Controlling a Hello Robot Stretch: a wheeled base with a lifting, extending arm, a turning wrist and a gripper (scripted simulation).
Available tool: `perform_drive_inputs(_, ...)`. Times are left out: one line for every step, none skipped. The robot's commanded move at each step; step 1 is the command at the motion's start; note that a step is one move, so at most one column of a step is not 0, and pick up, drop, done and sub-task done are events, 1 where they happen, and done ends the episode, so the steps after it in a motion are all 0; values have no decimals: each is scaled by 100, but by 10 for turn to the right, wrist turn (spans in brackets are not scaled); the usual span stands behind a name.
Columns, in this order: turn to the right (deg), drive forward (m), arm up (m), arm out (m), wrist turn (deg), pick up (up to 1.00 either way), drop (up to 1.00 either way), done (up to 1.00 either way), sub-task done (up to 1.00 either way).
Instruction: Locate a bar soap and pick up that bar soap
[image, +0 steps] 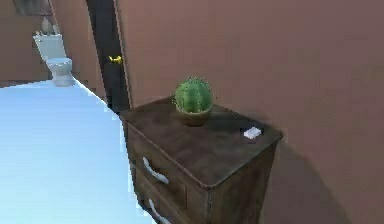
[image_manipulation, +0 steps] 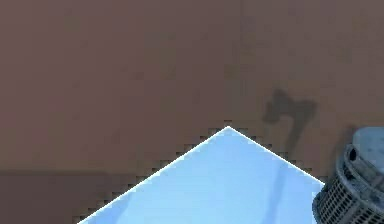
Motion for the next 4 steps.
perform_drive_inputs(-450, 0, 0, 0, 0, 0, 0, 0, 0)
perform_drive_inputs(-240, 0, 0, 0, 0, 0, 0, 0, 0)
perform_drive_inputs(-30, 0, 0, 0, 0, 0, 0, 0, 0)
perform_drive_inputs(450, 0, 0, 0, 0, 0, 0, 0, 0)
